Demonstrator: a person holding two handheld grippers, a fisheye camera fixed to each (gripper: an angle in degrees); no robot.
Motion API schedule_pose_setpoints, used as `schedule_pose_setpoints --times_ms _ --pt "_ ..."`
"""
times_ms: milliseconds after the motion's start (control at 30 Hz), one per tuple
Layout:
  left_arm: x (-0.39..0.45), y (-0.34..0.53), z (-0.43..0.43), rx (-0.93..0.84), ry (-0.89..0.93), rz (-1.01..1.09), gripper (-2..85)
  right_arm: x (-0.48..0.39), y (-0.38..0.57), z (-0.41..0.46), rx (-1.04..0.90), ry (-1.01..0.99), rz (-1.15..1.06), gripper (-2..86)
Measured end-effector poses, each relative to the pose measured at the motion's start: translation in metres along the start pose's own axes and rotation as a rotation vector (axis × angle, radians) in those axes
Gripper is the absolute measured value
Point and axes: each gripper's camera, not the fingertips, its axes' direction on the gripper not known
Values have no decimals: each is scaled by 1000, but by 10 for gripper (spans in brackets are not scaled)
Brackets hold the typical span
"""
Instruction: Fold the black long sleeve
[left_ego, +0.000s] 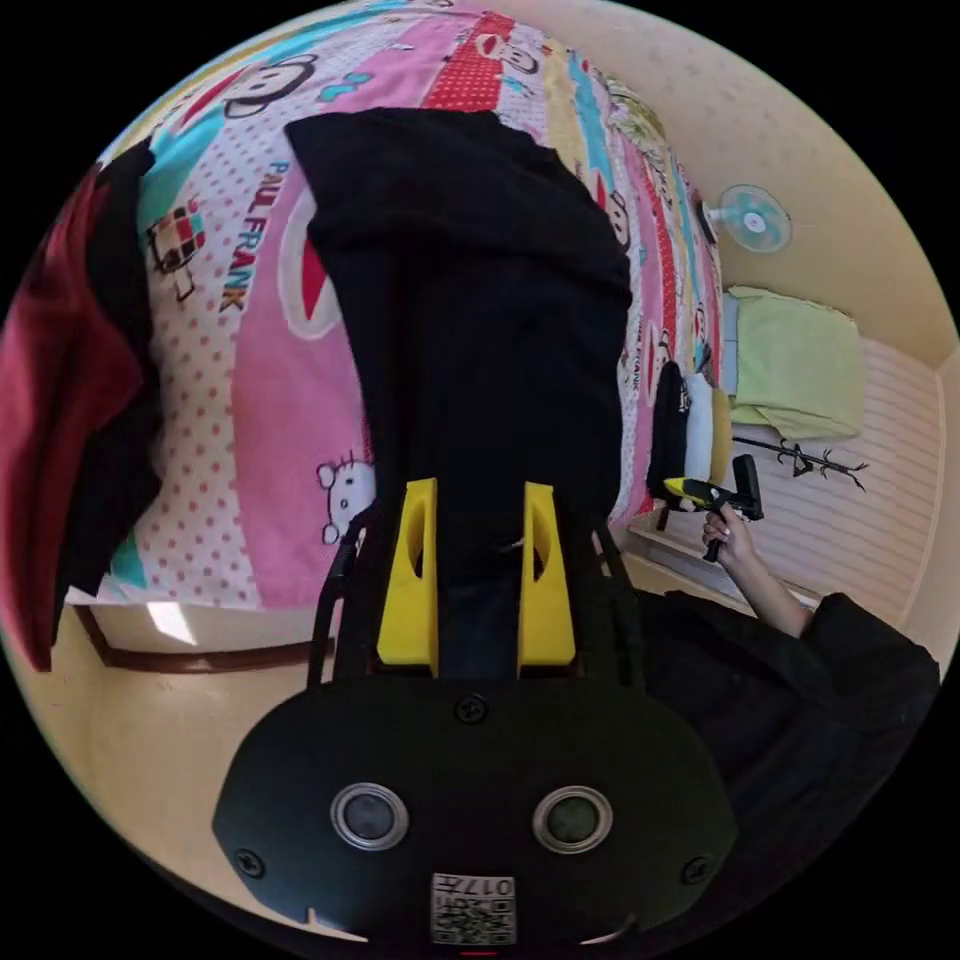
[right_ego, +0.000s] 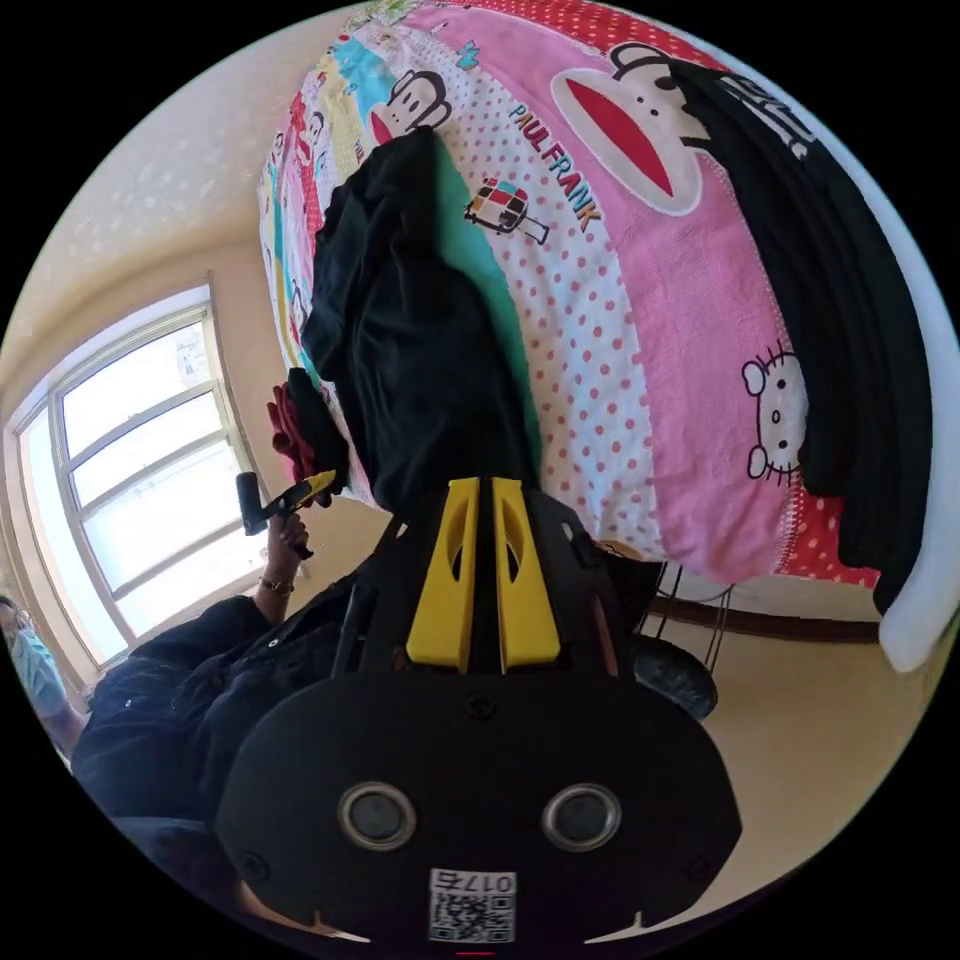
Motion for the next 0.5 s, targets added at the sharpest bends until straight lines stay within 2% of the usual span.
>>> schedule_pose_setpoints --times_ms 133,233,400,500 --pt "-38 40 15 -80 25 -59 136 8 -27 38 -162 145 -100 107" --pt "-50 47 24 -87 4 -76 145 19 -39 64 -274 152 -137 122" --pt "-62 21 52 -121 108 -125 145 28 -51 73 -295 170 -115 89" --pt "-71 6 69 -208 131 -217 107 34 -56 75 -387 143 -96 43"
